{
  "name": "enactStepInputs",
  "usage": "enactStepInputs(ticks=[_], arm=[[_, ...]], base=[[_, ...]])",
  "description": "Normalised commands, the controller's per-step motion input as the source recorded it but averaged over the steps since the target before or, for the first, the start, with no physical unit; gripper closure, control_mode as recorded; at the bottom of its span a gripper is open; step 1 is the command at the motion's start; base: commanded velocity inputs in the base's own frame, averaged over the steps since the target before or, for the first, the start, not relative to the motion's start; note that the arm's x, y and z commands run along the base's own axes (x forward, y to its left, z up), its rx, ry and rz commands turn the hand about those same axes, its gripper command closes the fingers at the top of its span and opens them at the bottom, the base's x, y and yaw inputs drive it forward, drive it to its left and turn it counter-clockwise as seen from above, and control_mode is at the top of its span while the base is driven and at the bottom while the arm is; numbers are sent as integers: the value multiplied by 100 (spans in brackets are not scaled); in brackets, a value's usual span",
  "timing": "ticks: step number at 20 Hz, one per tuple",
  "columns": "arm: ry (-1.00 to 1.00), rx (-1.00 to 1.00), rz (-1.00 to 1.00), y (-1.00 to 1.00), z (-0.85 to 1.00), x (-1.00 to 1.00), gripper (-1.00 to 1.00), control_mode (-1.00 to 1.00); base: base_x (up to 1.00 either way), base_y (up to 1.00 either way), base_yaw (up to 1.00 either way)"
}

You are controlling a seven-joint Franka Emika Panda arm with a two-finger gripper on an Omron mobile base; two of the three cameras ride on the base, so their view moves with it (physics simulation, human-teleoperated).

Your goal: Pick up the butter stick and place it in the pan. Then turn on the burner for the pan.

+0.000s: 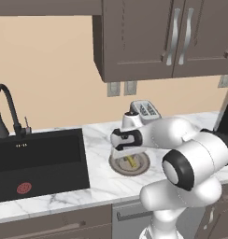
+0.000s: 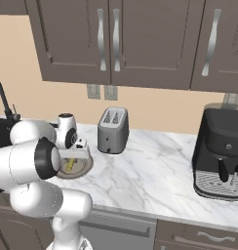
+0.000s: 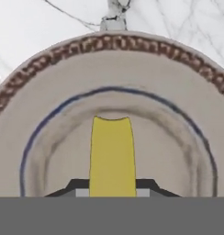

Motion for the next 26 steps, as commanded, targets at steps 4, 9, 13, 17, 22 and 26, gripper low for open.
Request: enactStepInputs(ticks=[4, 9, 13, 17, 22, 26], arm=[[0, 0, 0, -8, 40, -17, 100, -100], [0, 0, 0, -3, 52, -1, 100, -100], [0, 0, 0, -7, 44, 0, 100, -100], [0, 0, 0, -23, 24, -15, 100, -100], [0, 0, 0, -11, 24, -9, 100, -100], [0, 0, 0, -9, 33, -15, 100, -100]], base=[[0, 0, 0], [0, 0, 0], [0, 0, 0], [0, 0, 0], [0, 0, 0], [0, 0, 0]])
